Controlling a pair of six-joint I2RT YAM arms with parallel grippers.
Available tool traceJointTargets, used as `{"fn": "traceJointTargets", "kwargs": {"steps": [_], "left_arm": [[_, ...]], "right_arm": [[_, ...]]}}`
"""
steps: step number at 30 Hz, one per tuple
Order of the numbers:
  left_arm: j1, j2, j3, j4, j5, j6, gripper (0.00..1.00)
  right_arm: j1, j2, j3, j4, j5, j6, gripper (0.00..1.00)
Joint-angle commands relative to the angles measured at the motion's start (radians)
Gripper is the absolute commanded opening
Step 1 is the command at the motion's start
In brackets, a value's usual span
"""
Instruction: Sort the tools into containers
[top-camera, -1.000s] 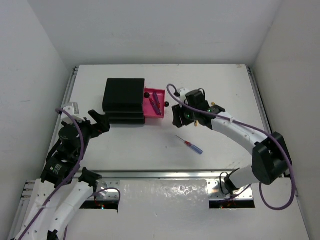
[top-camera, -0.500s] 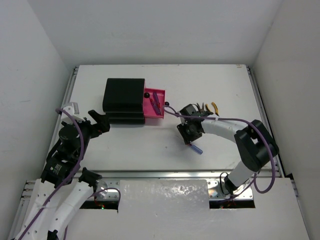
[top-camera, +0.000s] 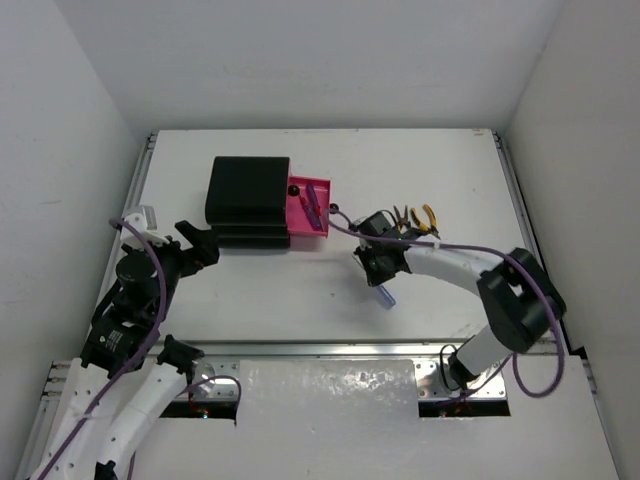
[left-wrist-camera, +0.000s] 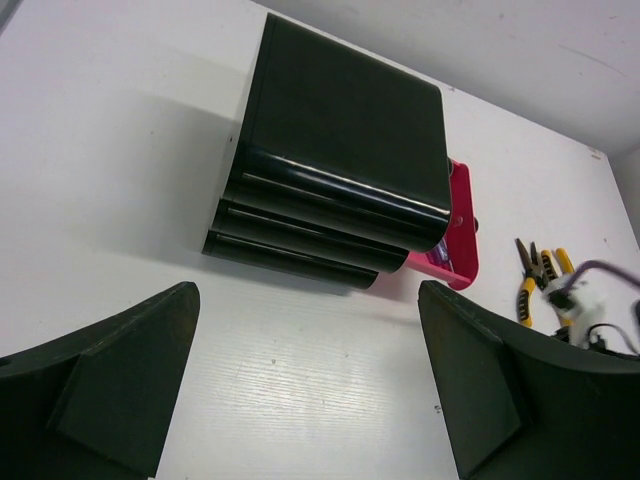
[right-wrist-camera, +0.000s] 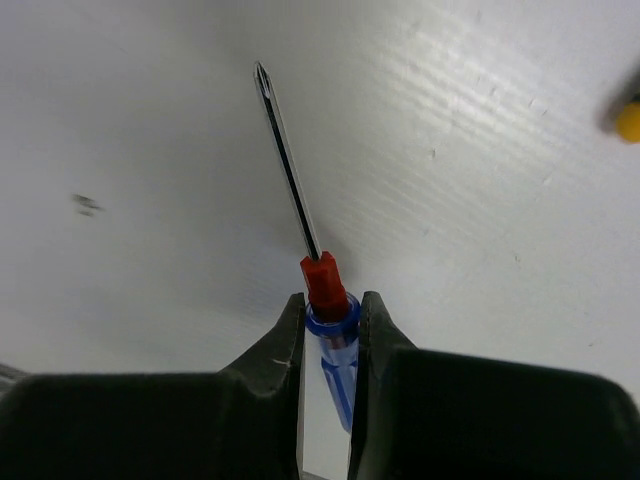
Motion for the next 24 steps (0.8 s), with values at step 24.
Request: {"fn": "traceJointTargets", "kwargs": {"steps": [24], "left_arm": [[-0.011,0.0,0.003,0.044,0.006,0.003,0.89]], "right_arm": [[-0.031,0.385,0.804,0.298,-0.047,0.222,0.11]]}}
